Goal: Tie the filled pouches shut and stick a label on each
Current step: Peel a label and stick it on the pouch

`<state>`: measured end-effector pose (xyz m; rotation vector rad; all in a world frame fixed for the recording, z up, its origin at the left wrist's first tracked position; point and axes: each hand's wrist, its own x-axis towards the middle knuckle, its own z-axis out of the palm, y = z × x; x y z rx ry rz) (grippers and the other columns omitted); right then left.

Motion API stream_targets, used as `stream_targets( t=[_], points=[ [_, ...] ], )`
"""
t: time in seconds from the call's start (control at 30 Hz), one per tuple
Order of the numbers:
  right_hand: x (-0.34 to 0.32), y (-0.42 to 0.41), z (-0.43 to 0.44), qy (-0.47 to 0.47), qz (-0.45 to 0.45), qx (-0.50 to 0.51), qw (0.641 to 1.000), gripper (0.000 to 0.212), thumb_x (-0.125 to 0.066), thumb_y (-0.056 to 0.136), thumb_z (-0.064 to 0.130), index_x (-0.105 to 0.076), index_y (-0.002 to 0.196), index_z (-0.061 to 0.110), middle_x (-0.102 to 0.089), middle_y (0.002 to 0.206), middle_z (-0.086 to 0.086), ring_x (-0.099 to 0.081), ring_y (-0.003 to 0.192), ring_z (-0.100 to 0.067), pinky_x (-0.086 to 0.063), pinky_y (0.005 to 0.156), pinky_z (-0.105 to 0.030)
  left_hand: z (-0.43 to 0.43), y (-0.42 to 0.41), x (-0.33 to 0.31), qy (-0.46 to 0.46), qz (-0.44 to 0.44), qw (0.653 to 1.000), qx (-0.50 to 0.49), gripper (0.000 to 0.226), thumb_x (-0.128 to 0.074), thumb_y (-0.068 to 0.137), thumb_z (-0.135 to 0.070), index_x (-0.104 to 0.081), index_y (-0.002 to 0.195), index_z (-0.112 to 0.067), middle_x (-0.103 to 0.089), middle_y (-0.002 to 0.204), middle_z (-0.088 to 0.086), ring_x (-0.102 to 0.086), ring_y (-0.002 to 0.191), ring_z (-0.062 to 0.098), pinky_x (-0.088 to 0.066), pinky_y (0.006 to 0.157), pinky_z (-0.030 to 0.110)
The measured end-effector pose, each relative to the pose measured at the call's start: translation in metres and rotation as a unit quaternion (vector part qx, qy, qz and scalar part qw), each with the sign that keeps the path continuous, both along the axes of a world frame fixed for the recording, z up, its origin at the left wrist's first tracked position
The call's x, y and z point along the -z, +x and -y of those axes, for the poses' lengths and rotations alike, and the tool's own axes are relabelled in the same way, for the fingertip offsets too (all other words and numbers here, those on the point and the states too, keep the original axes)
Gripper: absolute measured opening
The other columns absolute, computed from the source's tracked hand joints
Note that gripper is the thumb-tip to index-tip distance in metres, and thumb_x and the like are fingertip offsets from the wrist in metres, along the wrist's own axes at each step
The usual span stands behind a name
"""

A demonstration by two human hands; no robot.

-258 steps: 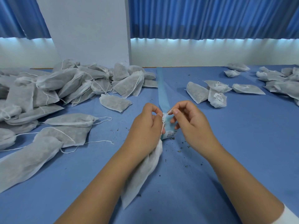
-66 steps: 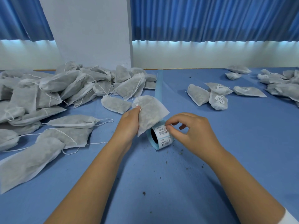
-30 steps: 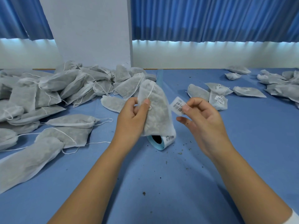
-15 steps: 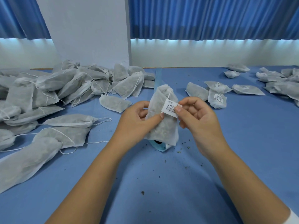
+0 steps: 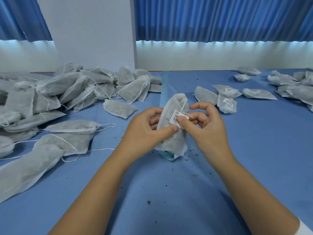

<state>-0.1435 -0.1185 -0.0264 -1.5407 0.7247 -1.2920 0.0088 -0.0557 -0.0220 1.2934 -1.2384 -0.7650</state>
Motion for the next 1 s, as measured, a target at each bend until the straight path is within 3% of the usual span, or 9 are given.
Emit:
stream_targets(
  t=[0.17, 0.3, 0.37, 0.43, 0.57, 0.7, 0.83, 1.0],
  points=[
    [0.002, 0.002, -0.005, -0.042, -0.026, 0.025, 0.998, 0.032, -0.079, 0.078, 0.015, -0.054, 0.095, 0.026, -0.067, 0.069, 0.004, -0.063, 0.07, -0.023, -0.054, 0.068, -0.034, 0.002, -0.009, 0.002, -0.025, -0.022, 0.997, -0.074, 0.014, -0.074, 0.088, -0.028, -0.07, 0.092, -0.016, -0.077, 0.079, -0.005, -0.072, 0.074, 0.009, -0.056, 0.068, 0.024],
    [0.004, 0.005, -0.007, -0.064, -0.037, 0.068, 0.995, 0.035, -0.082, 0.076, 0.018, -0.054, 0.094, 0.03, -0.067, 0.081, 0.016, -0.059, 0.071, -0.006, -0.049, 0.062, -0.022, 0.003, -0.012, 0.002, -0.03, -0.025, 0.994, -0.104, 0.014, -0.068, 0.093, -0.025, -0.069, 0.088, -0.012, -0.074, 0.073, 0.0, -0.068, 0.068, 0.013, -0.053, 0.065, 0.031],
    [0.004, 0.004, -0.006, -0.06, -0.051, 0.093, 0.993, 0.039, -0.084, 0.073, 0.024, -0.054, 0.097, 0.034, -0.063, 0.097, 0.023, -0.058, 0.077, -0.003, -0.048, 0.061, -0.018, 0.003, -0.012, 0.002, -0.028, -0.034, 0.994, -0.105, 0.015, -0.067, 0.094, -0.025, -0.068, 0.09, -0.01, -0.074, 0.074, 0.004, -0.068, 0.069, 0.016, -0.053, 0.066, 0.034],
    [0.003, 0.002, -0.004, -0.031, -0.058, 0.103, 0.993, 0.039, -0.083, 0.074, 0.031, -0.056, 0.102, 0.034, -0.061, 0.108, 0.02, -0.06, 0.082, -0.003, -0.048, 0.066, -0.016, 0.004, -0.011, 0.002, -0.023, -0.049, 0.993, -0.102, 0.017, -0.067, 0.094, -0.025, -0.068, 0.092, -0.009, -0.074, 0.079, 0.011, -0.068, 0.071, 0.019, -0.053, 0.068, 0.037],
    [-0.002, -0.001, 0.0, 0.12, -0.009, -0.022, 0.993, 0.025, -0.073, 0.085, 0.031, -0.065, 0.106, 0.02, -0.075, 0.092, 0.004, -0.069, 0.078, -0.009, -0.052, 0.064, -0.024, 0.005, -0.01, 0.001, -0.009, -0.08, 0.993, -0.086, 0.017, -0.067, 0.094, -0.026, -0.069, 0.094, -0.009, -0.076, 0.08, 0.005, -0.069, 0.072, 0.014, -0.054, 0.067, 0.029],
    [-0.004, -0.002, 0.003, 0.199, 0.038, -0.081, 0.976, 0.009, -0.07, 0.087, 0.025, -0.073, 0.093, 0.019, -0.073, 0.085, 0.002, -0.063, 0.067, -0.009, -0.046, 0.055, -0.02, 0.004, -0.008, 0.0, 0.008, -0.105, 0.993, -0.05, 0.021, -0.07, 0.09, -0.032, -0.07, 0.093, -0.011, -0.075, 0.076, -0.001, -0.07, 0.068, 0.01, -0.052, 0.059, 0.021],
    [-0.004, -0.004, 0.006, 0.195, 0.05, -0.092, 0.975, 0.016, -0.068, 0.089, 0.02, -0.069, 0.103, 0.013, -0.074, 0.087, 0.0, -0.065, 0.068, -0.009, -0.048, 0.056, -0.02, 0.003, -0.007, -0.001, 0.014, -0.117, 0.993, -0.019, 0.023, -0.074, 0.086, -0.027, -0.07, 0.101, -0.011, -0.078, 0.087, 0.003, -0.074, 0.078, 0.016, -0.056, 0.063, 0.025],
    [-0.003, -0.002, 0.004, 0.157, 0.042, -0.096, 0.982, 0.028, -0.072, 0.085, 0.013, -0.064, 0.112, 0.014, -0.075, 0.101, -0.004, -0.073, 0.091, -0.019, -0.057, 0.07, -0.025, 0.005, -0.004, -0.002, 0.009, -0.159, 0.986, -0.046, 0.02, -0.074, 0.087, -0.02, -0.069, 0.102, -0.007, -0.078, 0.087, 0.006, -0.074, 0.075, 0.016, -0.056, 0.061, 0.024]
  ],
)
